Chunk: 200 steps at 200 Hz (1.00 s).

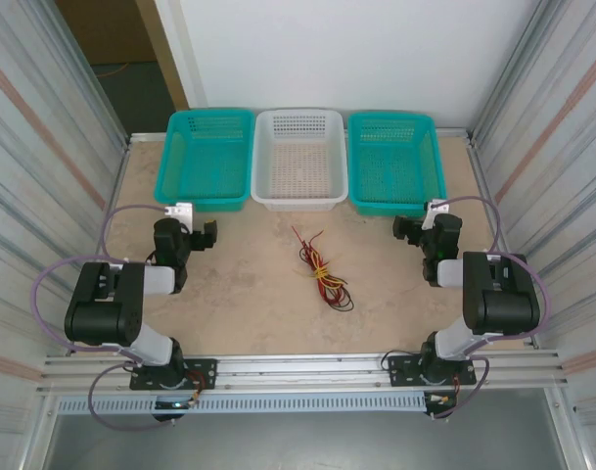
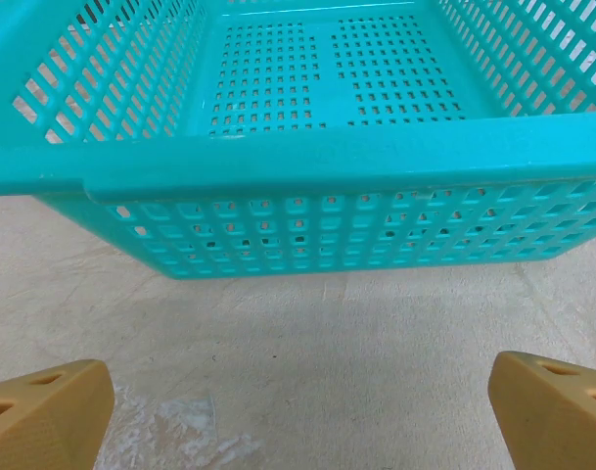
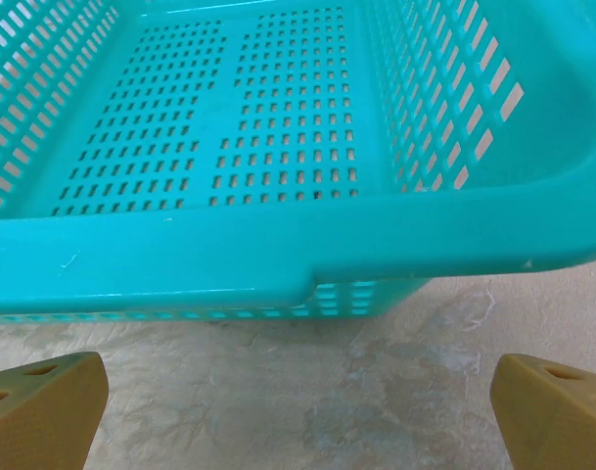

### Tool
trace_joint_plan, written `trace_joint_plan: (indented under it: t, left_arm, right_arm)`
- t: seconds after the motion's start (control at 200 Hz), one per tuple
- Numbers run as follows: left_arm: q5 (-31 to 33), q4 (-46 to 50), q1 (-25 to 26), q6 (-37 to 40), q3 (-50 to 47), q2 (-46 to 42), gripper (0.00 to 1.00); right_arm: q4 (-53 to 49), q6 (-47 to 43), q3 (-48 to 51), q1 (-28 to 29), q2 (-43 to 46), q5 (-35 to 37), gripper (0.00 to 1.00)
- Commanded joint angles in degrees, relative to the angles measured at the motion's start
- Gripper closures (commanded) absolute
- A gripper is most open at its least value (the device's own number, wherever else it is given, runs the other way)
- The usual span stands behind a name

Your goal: Untangle the cables

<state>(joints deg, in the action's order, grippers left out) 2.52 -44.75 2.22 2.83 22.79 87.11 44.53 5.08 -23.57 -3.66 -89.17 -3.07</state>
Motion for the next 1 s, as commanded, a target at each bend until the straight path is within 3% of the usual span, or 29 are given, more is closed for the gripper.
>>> trace_joint_plan:
  t: [0.0,0.997]
  left_arm:
    - [-1.2,-0.7,-0.5,0.9,0.8,-0.5,0.01]
    - [-2.7,-0.2,-1.2,0.5,0.9,-0.5,0.01]
  right_arm:
    - [1.0,-0.3,0.1,0.4,0.9,0.2,0.01]
    - [0.9,-0.2,0.1,0.3,1.0,0.0,0.01]
